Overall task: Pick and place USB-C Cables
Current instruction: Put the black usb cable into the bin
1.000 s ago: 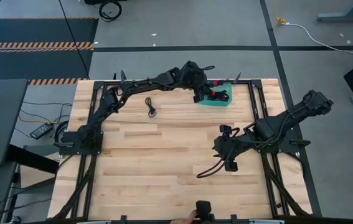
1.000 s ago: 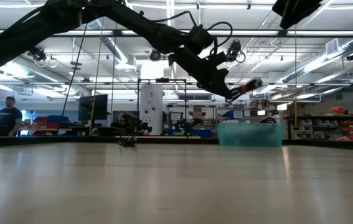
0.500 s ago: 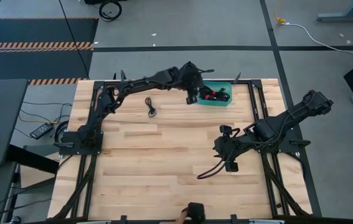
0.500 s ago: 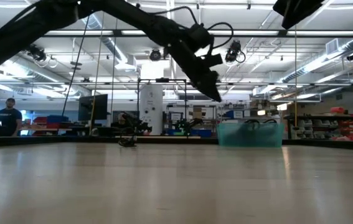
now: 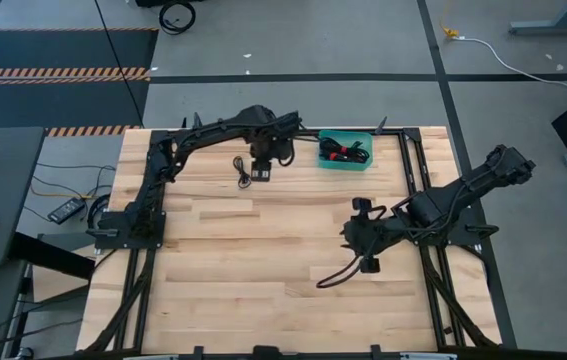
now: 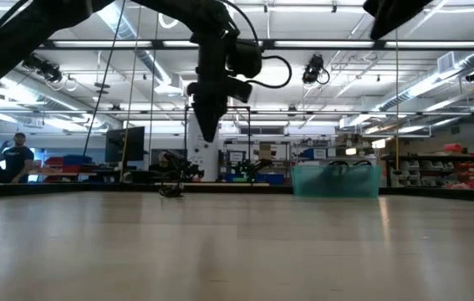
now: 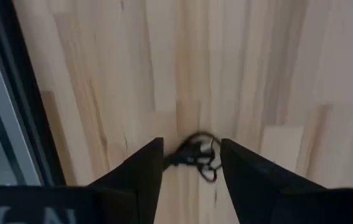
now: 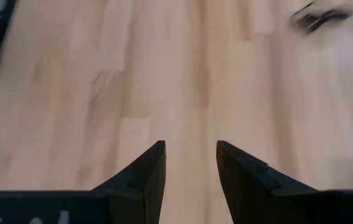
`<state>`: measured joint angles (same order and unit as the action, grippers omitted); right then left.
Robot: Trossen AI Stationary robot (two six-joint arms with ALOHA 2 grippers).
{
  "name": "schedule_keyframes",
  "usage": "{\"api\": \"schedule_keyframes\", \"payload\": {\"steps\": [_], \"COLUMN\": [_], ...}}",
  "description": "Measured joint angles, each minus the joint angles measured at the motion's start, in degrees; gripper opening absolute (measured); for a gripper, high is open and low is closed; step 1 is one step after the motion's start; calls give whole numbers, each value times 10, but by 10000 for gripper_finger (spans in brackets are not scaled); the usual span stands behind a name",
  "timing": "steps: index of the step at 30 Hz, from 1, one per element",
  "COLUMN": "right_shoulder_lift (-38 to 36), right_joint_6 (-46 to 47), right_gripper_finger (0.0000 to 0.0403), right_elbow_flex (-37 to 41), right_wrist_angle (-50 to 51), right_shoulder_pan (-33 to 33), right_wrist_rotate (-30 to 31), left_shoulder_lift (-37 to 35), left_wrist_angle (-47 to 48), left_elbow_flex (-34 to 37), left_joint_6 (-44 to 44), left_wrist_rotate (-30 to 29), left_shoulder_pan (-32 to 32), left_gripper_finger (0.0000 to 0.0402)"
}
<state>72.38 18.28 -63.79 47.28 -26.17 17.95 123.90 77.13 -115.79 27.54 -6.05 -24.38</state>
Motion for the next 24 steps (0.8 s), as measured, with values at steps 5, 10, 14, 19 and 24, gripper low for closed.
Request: {"api": "schedule_keyframes", "payload": {"steps": [5,10,14,19,24], "right_shoulder_lift": [0,0,0,0,0], "right_joint_6": [-16,8,11,17,13], "right_gripper_finger": [148,148,148,148,148], "right_elbow_flex": [0,12,47,84,89], "right_wrist_angle": [-11,-2,-1,-4,-16], "right_shoulder_pan": [1,1,7,19,28], "right_wrist_rotate": [55,70,81,80,79], "left_shoulder_lift": [0,0,0,1,2], "left_wrist_angle": [60,89,87,61,2], "left_elbow_flex": [0,0,9,95,187], "left_joint_6": [65,139,139,137,145], "left_wrist_rotate": [-4,-4,-22,-72,-142], "left_shoulder_pan": [-7,-15,-19,-19,-19], "left_gripper_finger": [160,160,160,160,160]}}
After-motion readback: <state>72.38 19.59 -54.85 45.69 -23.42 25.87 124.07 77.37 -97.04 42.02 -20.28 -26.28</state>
